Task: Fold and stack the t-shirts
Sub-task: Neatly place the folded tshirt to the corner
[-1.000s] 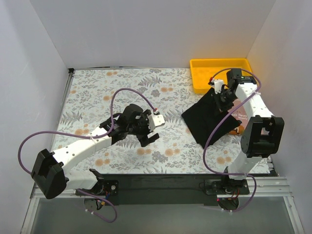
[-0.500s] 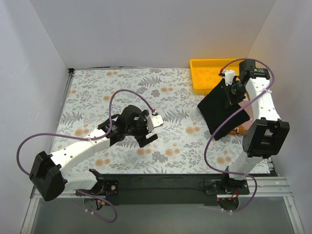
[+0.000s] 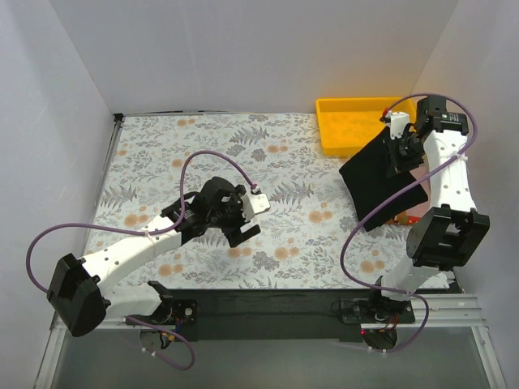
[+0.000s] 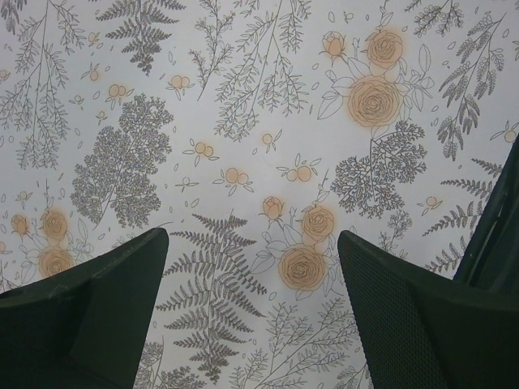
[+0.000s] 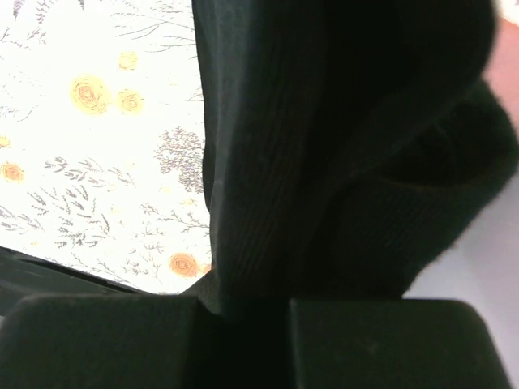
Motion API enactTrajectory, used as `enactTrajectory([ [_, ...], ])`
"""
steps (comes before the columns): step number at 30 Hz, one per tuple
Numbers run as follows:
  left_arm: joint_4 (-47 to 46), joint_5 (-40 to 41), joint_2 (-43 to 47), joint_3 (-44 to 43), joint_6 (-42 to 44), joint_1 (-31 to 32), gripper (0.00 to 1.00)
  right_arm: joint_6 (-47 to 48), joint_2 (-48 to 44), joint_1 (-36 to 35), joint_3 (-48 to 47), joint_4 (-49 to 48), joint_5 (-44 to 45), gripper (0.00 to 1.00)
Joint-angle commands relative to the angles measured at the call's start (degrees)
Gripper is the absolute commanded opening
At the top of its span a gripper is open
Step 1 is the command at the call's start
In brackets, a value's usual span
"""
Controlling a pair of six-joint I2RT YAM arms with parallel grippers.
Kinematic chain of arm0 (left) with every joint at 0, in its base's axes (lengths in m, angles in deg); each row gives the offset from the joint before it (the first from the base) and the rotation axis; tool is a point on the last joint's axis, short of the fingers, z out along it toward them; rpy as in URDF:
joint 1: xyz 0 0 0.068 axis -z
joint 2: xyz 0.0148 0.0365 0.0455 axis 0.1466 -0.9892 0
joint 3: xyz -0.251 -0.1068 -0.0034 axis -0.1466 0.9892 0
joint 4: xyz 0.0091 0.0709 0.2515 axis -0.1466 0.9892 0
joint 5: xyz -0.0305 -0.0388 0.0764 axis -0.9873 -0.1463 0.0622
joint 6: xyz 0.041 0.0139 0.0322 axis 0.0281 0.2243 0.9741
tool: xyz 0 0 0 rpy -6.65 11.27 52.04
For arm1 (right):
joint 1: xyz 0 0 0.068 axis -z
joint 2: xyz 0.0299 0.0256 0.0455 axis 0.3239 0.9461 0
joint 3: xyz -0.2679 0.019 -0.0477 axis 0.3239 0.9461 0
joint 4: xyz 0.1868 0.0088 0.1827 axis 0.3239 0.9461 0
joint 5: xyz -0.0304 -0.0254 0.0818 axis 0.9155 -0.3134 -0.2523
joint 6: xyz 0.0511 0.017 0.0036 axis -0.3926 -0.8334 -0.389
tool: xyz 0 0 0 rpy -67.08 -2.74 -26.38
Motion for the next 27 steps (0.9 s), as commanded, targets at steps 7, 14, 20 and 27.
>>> enactTrajectory([
  [7, 1.3, 0.0, 1.2, 0.3, 0.5, -0.1, 0.86, 4.2, 7.8, 6.3, -4.0, 0.2, -5.0, 0.01],
  [14, 2.1, -0.1, 1.0, 0.7, -0.4, -0.1, 0.86, 8.0, 12.1, 11.7, -3.3, -4.1, -4.8, 0.01],
  [20, 2.1, -0.3, 0.3, 1.1, -0.9, -0.1, 0.86, 9.5, 13.3, 14.7, 0.6, -9.8, -2.4, 0.01],
  [27, 3.2, -1.0, -0.8, -1.0, -3.3, -1.0, 0.86, 10.1, 15.0, 16.6, 3.6, -18.1, 3.0, 0.84],
])
